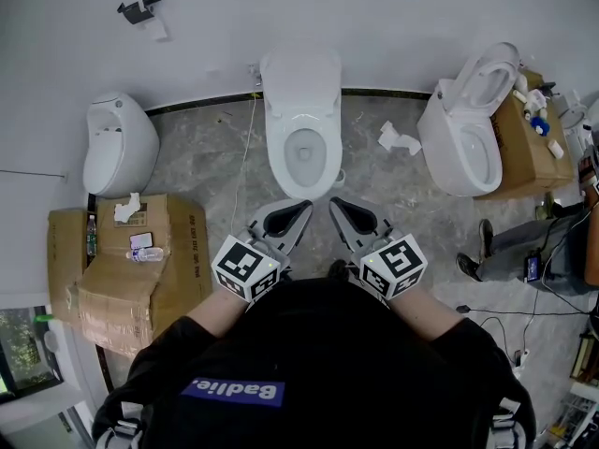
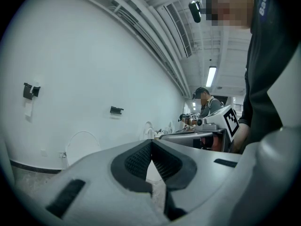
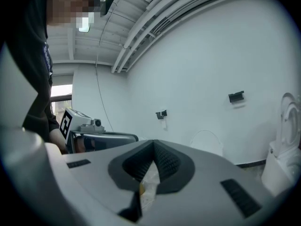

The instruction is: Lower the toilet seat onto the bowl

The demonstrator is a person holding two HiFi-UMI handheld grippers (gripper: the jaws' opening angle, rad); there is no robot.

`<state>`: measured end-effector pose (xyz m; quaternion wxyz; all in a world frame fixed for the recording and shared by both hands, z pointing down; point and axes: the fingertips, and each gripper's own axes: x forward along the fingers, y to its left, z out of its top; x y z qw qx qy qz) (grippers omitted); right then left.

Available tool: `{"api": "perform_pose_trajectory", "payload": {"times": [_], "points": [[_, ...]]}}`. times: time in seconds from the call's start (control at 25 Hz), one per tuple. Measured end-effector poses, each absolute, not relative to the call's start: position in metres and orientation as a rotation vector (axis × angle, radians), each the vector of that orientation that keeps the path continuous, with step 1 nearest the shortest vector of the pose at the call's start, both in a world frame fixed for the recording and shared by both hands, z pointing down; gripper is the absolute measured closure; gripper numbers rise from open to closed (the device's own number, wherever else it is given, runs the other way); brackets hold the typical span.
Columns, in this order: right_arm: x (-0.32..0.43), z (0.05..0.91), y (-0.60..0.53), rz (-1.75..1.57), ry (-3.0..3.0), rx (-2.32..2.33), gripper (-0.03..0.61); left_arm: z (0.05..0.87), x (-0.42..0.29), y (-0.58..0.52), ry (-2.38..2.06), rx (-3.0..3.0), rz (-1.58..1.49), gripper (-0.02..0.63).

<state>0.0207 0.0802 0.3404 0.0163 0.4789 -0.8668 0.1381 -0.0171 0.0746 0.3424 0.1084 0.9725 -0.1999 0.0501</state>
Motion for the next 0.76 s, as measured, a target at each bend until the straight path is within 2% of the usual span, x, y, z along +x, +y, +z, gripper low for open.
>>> {"api": "perform_pose_trajectory", "payload": {"times": [0.76], "points": [[0.028,0.3403,0.0824,0.437,-2.669,1.511,0.551,0.3434,-0.0148,0.0788,-0.591,2.847,0.148,0.603]]}}
